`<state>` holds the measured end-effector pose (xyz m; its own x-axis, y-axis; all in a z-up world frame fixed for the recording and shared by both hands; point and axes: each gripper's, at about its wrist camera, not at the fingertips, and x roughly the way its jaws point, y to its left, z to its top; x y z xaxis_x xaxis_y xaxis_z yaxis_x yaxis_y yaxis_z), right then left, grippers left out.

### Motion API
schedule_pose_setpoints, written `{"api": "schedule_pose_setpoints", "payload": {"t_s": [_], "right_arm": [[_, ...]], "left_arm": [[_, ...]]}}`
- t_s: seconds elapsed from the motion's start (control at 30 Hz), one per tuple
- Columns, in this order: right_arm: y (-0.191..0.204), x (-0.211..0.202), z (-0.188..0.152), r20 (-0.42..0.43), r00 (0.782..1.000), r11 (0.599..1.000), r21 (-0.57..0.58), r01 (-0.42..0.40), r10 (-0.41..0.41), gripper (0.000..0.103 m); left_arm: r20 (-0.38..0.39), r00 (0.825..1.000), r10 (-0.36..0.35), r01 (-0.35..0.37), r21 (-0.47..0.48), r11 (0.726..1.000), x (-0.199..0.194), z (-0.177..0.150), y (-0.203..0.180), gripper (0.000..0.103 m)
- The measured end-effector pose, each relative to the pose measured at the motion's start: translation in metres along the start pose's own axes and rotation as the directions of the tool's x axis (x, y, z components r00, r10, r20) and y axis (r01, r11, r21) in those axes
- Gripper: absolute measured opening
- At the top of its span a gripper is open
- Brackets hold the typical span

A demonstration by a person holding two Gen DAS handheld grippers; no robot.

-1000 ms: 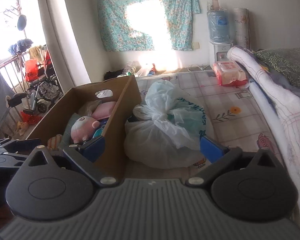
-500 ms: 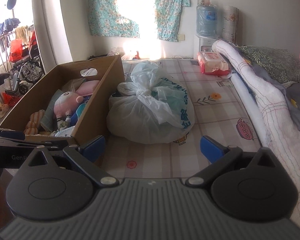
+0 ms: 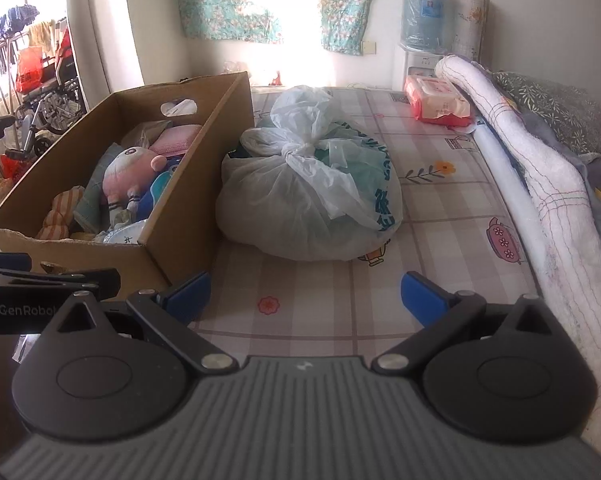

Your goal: Organize soft objects

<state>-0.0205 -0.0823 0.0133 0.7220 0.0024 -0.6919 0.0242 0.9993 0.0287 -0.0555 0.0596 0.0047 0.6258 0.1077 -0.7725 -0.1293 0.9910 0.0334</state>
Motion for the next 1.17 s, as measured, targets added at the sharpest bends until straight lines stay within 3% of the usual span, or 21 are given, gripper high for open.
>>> {"api": "schedule_pose_setpoints", "payload": {"t_s": [1.17], "right_arm": [[0.008,0.011,0.0,-0.043,0.999,1.0,-0.013,0.01,-0.011,0.102]], "left_arm": [[-0.049,0.999,0.002,-0.002,-0.011,1.0,0.009,-0.002,0.005,0.102]]}}
